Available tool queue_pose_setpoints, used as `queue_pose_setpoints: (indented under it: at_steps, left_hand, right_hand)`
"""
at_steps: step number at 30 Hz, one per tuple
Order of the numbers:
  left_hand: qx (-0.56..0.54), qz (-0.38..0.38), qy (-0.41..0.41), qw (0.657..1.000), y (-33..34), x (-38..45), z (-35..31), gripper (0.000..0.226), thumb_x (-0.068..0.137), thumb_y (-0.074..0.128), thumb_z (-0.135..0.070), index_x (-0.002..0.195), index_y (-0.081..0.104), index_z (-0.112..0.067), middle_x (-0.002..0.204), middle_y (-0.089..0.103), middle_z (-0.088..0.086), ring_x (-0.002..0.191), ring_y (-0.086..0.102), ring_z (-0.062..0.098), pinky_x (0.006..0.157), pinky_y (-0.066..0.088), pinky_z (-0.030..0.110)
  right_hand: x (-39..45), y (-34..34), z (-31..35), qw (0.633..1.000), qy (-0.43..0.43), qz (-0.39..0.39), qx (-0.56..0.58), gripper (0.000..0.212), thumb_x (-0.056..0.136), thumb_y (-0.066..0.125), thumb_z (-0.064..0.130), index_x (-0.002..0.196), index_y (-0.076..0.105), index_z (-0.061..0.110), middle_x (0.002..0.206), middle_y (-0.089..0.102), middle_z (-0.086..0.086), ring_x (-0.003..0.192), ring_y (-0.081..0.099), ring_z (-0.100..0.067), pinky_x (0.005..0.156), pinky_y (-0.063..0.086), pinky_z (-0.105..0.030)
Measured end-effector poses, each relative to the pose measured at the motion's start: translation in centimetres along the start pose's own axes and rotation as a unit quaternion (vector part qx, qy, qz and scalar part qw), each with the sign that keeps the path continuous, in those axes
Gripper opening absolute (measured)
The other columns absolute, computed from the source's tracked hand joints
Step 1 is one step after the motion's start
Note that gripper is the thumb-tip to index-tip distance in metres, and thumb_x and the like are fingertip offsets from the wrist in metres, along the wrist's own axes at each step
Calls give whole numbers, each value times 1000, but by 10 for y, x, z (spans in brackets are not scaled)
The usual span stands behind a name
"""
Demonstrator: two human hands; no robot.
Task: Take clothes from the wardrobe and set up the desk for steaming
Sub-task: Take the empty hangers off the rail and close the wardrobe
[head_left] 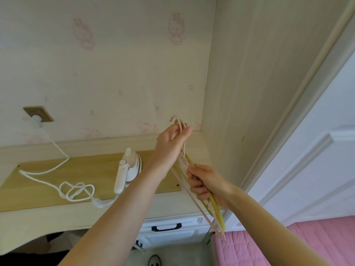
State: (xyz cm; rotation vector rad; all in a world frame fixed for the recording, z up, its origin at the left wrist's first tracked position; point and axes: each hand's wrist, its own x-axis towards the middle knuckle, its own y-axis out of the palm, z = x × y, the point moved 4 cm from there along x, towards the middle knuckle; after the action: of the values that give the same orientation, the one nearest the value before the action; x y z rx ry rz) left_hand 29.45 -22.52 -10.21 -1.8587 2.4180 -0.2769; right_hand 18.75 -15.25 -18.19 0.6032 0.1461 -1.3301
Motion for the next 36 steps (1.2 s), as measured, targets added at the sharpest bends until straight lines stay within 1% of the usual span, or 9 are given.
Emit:
queue_pose_setpoints:
  at_steps: [5,8,10,15,20,23,26,33,36]
  left_hand:
    - [-20,-19,-5,1000,-2,29,0,26,85,68,-30,88,68,-4,87,70,14,84,66,22,78,50,33]
    - [-69,-23,-30,997,-9,51,5,28,88,64,-17,84,66,10,83,75,8,85,70,13,82,53,34]
    - [-81,1,-42,996,-13,64,10,29,91,62,-16,87,66,13,84,76,2,88,70,7,88,51,30]
    - [-140,84,-91,982,-16,91,29,21,94,57,-11,91,71,4,92,76,6,101,68,17,100,48,37]
    - [-245,125,-207,939,-16,115,57,25,98,50,-19,104,67,-2,98,75,9,99,69,18,99,47,32]
    - [-266,130,-260,919,-18,125,78,29,99,48,-22,89,70,-7,89,75,8,95,68,19,98,45,32]
    - [-294,113,-316,895,-22,133,101,38,99,47,-18,73,72,-7,76,74,7,92,67,22,98,44,34]
    - [-291,80,-397,867,-24,143,161,8,93,56,-5,87,61,-6,68,69,7,84,67,22,91,47,36]
    - [-308,79,-410,855,-24,142,182,10,92,56,-3,85,61,-7,69,67,7,81,65,21,90,47,34]
  right_hand:
    - [20,-4,11,999,-6,-27,-28,30,100,46,31,79,50,10,56,42,-4,40,32,-13,37,33,-21]
    - [34,-5,16,999,-20,-43,-18,30,99,49,29,88,59,4,60,54,-9,41,42,-16,41,42,-25]
    - [44,-8,17,998,-11,-58,-22,30,99,48,30,91,60,4,59,51,-5,43,39,-14,40,39,-24]
    - [67,-22,15,986,-2,-140,-89,30,103,39,30,77,45,16,54,32,6,43,25,-8,38,24,-18]
    - [86,-32,5,939,-17,-264,-219,28,102,36,28,78,46,15,60,42,3,44,34,-9,41,29,-22]
    - [99,-41,-1,885,-15,-317,-341,30,101,36,30,75,48,20,66,50,4,52,43,-11,50,36,-23]
    - [111,-47,-10,834,-1,-328,-443,30,102,34,33,80,49,19,71,54,3,61,50,-17,62,40,-31]
    - [141,-55,-40,783,45,-326,-528,33,103,28,35,102,49,11,77,54,-5,66,49,-24,59,38,-32]
    - [150,-59,-53,772,54,-327,-542,34,103,27,36,105,49,11,82,61,-11,69,55,-28,59,42,-34]
